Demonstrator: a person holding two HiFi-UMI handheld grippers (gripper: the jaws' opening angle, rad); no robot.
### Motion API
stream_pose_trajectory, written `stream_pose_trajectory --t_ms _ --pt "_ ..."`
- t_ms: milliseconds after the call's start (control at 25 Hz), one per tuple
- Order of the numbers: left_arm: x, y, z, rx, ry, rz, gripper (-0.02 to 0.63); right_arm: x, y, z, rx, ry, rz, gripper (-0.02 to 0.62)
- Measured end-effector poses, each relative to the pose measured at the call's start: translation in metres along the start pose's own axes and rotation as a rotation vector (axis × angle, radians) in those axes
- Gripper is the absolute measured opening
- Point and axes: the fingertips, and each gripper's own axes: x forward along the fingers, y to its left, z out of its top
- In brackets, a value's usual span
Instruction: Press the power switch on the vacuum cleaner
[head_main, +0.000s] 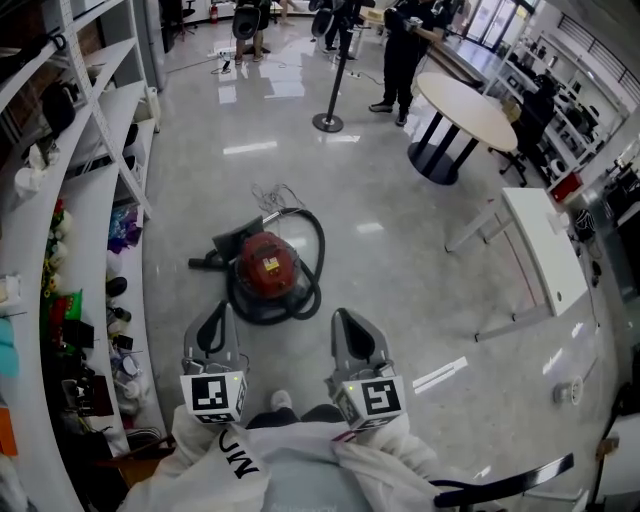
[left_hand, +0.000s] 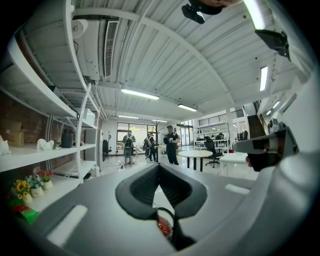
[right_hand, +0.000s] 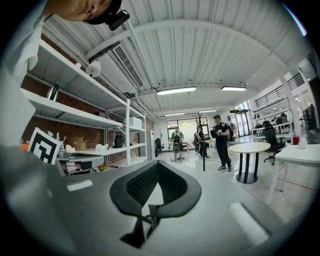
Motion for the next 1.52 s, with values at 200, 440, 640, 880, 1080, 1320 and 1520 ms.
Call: stream_pose_trajectory --t_ms 200,440,640,880,1080,1320,1520 --pt "0.003 0.001 0.003 -0.017 -0.017 -0.009 0.0 0.0 0.0 0.001 0.006 0.014 -0.01 0.002" --pt "0.005 0.007 0.006 -0.026 -0.034 -0.003 0.0 0.004 0.003 0.004 -0.011 0.01 -0.008 0.001" --pt "0.011 0.014 0.007 -0.022 -0.031 0.013 0.0 0.015 0.004 0.003 0.0 0.003 0.008 0.001" --pt "0.026 0.017 0.006 -0.004 -0.024 0.016 0.0 0.032 -0.006 -0.001 0.014 0.005 0.005 0.001" --pt "0.041 0.019 0.009 0.011 -0.021 0.021 0.0 0.05 -0.014 0.003 0.017 -0.005 0.018 0.0" --pt "0.064 0.017 0.011 0.016 -0.016 0.03 0.0 0.069 -0.027 0.005 0.025 0.001 0.031 0.002" --pt "0.082 0.016 0.009 0.018 0.004 0.039 0.0 0.086 -0.039 0.003 0.03 0.014 0.047 0.001"
